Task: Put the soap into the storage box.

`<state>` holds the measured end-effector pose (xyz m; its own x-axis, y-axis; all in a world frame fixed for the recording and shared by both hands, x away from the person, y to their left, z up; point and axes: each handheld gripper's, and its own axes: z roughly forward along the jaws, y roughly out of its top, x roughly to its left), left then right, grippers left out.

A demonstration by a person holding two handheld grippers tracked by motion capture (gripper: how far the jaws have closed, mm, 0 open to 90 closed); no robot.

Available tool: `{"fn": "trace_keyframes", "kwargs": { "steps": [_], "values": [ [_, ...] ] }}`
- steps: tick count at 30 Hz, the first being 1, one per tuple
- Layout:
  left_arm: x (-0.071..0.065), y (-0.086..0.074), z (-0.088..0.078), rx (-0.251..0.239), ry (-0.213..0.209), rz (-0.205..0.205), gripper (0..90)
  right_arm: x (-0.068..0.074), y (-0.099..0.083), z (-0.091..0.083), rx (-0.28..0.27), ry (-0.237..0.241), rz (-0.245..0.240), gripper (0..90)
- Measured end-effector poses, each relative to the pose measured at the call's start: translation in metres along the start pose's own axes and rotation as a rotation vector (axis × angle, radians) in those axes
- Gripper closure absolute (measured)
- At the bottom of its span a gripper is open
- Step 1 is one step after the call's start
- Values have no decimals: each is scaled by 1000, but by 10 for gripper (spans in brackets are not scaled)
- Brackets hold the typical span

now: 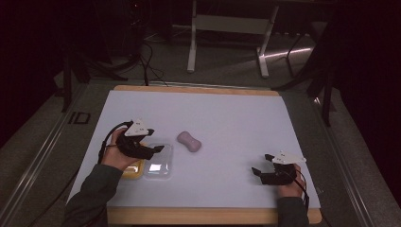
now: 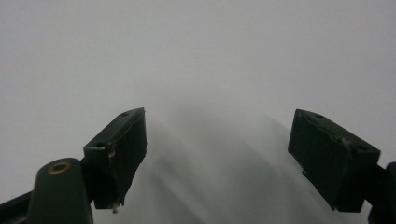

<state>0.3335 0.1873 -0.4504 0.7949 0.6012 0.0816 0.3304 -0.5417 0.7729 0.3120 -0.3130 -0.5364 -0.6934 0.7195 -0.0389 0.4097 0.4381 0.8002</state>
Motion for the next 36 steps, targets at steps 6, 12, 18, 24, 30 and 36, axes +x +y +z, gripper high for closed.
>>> {"fn": "trace_keyframes", "kwargs": {
  "steps": [6,12,18,24,30,36],
  "values": [
    [-5,14,14,25,-8,50,238,0,0,0,-1,1,-1,190],
    [-7,24,24,57,-12,80,188,0,0,0,-1,1,0,190],
    [-9,31,35,75,-26,103,176,0,0,0,-1,2,-2,190],
    [-6,35,46,100,-40,105,156,0,0,0,0,3,-5,190],
    [-3,38,60,137,-48,109,151,0,0,1,8,2,-5,190],
    [-3,40,74,173,-6,120,117,0,0,1,11,5,-5,190]
  ]
}}
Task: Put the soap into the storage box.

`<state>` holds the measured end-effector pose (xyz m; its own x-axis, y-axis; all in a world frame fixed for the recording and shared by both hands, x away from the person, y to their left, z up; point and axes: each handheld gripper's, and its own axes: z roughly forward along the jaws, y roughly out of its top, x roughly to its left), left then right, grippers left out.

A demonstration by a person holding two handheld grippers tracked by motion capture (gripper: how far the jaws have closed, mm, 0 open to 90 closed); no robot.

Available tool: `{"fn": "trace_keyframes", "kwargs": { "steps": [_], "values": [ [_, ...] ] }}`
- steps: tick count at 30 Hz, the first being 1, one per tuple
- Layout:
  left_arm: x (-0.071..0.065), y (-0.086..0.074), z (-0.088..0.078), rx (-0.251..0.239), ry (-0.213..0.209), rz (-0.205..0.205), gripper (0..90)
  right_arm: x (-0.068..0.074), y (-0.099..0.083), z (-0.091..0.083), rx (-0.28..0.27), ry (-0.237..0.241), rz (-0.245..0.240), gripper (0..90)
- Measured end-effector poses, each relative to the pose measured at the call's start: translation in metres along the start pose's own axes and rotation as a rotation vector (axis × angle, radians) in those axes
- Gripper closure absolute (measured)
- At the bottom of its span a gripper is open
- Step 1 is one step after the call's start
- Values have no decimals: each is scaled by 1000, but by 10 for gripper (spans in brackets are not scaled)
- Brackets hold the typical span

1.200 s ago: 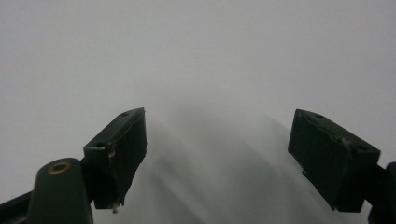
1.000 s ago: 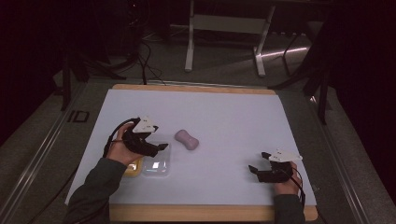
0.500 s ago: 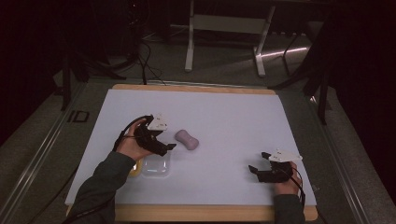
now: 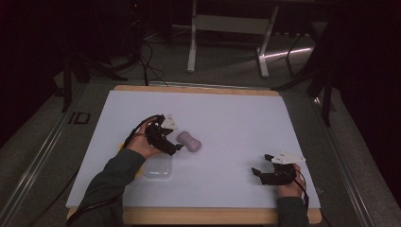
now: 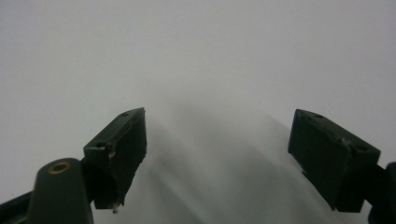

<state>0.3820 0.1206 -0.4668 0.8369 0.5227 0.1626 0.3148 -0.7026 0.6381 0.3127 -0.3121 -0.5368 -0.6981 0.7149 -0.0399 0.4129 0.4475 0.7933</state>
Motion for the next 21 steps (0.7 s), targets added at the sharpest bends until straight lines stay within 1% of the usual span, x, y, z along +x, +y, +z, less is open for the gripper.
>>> {"fn": "trace_keyframes", "kwargs": {
  "steps": [3,5,9,11,13,14,15,19,21],
  "values": [
    [1,2,7,21,19,-5,71,0,0,0,4,1,-3,190],
    [1,4,11,34,18,-6,42,0,0,0,5,1,-2,190],
    [1,7,18,43,-3,0,20,0,0,1,7,1,-3,190],
    [-1,8,22,58,-4,6,16,0,0,1,8,2,-6,190],
    [-2,8,26,71,-15,16,16,0,0,1,8,2,-6,190],
    [-2,8,26,71,-15,16,16,0,0,1,8,2,-6,190],
    [-4,8,29,79,-14,23,16,0,0,1,8,2,-6,190],
    [-6,10,36,87,1,18,13,0,1,1,14,2,-7,190],
    [-7,12,39,89,15,13,5,1,1,1,15,2,-8,190]
  ]
}}
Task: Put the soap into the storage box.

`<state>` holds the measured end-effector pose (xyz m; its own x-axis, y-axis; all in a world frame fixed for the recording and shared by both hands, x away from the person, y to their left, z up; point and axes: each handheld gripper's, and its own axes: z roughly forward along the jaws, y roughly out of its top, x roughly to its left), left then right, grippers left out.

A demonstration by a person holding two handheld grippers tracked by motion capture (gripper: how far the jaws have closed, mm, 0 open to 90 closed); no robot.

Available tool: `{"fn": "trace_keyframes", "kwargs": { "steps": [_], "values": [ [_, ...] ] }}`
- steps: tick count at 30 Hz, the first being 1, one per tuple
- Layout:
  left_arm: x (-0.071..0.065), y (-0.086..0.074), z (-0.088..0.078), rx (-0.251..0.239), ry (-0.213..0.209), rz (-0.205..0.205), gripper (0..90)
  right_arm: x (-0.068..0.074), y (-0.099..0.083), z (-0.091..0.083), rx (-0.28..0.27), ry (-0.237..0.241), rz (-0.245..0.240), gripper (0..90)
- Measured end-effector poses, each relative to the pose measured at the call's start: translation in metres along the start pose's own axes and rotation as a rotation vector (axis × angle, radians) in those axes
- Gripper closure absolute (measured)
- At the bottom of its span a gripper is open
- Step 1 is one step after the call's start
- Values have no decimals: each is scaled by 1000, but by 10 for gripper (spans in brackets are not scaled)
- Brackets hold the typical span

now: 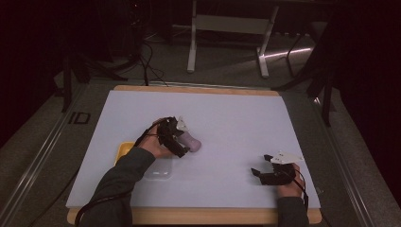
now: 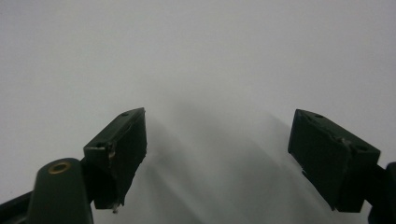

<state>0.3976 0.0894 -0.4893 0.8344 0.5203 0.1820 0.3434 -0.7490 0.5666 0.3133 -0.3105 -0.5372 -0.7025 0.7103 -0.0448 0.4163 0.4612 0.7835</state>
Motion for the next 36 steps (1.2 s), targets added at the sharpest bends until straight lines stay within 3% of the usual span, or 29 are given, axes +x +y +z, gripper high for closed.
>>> {"fn": "trace_keyframes", "kwargs": {
  "steps": [6,15,19,29,32,36],
  "values": [
    [-6,6,10,35,10,27,1,0,0,0,1,1,0,190],
    [-15,10,24,79,-10,101,1,1,0,1,11,2,-6,190],
    [-18,14,28,98,16,135,2,1,0,1,13,1,-6,190],
    [-14,26,37,101,25,121,7,0,0,1,11,4,-6,190],
    [-12,29,40,98,2,100,14,1,0,1,13,4,-5,190],
    [-8,28,37,113,-18,104,13,1,0,1,13,5,-6,190]
  ]
}}
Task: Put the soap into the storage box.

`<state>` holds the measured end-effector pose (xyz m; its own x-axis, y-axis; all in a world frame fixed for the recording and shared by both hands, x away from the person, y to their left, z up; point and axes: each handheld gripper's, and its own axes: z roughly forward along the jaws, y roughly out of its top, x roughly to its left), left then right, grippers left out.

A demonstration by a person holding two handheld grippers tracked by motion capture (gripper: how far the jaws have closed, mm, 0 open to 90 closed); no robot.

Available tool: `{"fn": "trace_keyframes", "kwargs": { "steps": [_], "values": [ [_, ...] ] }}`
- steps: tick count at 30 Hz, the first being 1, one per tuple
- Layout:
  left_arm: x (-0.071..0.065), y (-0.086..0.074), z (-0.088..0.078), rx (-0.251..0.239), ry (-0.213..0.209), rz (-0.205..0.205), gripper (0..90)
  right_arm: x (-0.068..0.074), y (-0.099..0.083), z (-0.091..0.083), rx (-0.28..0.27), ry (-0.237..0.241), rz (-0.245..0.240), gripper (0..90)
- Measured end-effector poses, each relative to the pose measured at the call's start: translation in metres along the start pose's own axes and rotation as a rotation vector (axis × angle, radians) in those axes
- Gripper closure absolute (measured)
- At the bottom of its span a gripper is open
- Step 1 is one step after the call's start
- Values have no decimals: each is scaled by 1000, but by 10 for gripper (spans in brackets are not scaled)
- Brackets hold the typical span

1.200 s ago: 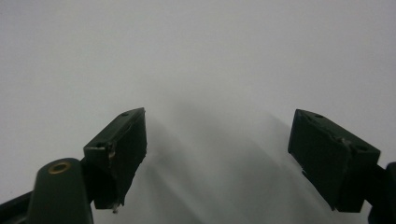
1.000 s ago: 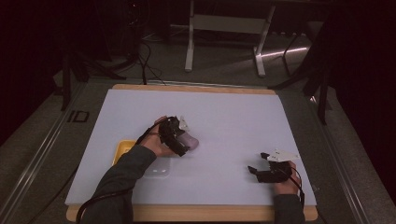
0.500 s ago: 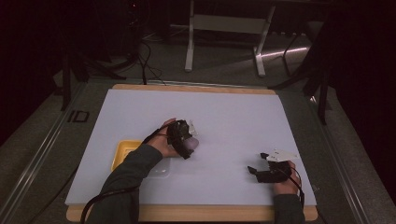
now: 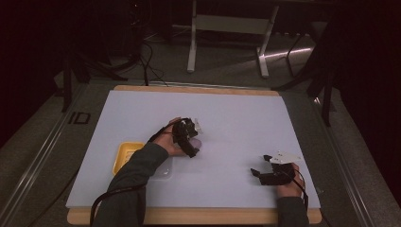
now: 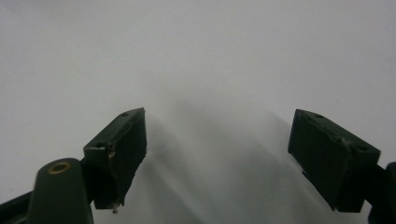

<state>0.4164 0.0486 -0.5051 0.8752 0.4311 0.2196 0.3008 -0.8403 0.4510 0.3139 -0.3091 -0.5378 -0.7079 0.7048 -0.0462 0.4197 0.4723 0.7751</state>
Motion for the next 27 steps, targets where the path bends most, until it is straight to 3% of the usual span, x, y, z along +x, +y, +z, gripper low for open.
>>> {"fn": "trace_keyframes", "kwargs": {
  "steps": [5,8,11,14,19,23,27],
  "values": [
    [-2,-2,5,50,18,32,7,0,0,1,7,-1,-4,190],
    [0,0,8,51,15,27,5,0,0,1,9,-2,-6,190],
    [1,2,9,45,22,11,7,0,0,1,9,-1,-6,190],
    [9,4,14,36,35,-48,14,0,0,1,7,0,-4,190],
    [15,6,17,36,39,-89,26,1,0,1,9,0,-5,190],
    [21,7,16,38,59,-104,118,0,0,1,9,1,-7,190],
    [28,6,17,41,78,-148,175,0,0,1,11,1,-8,190]
  ]
}}
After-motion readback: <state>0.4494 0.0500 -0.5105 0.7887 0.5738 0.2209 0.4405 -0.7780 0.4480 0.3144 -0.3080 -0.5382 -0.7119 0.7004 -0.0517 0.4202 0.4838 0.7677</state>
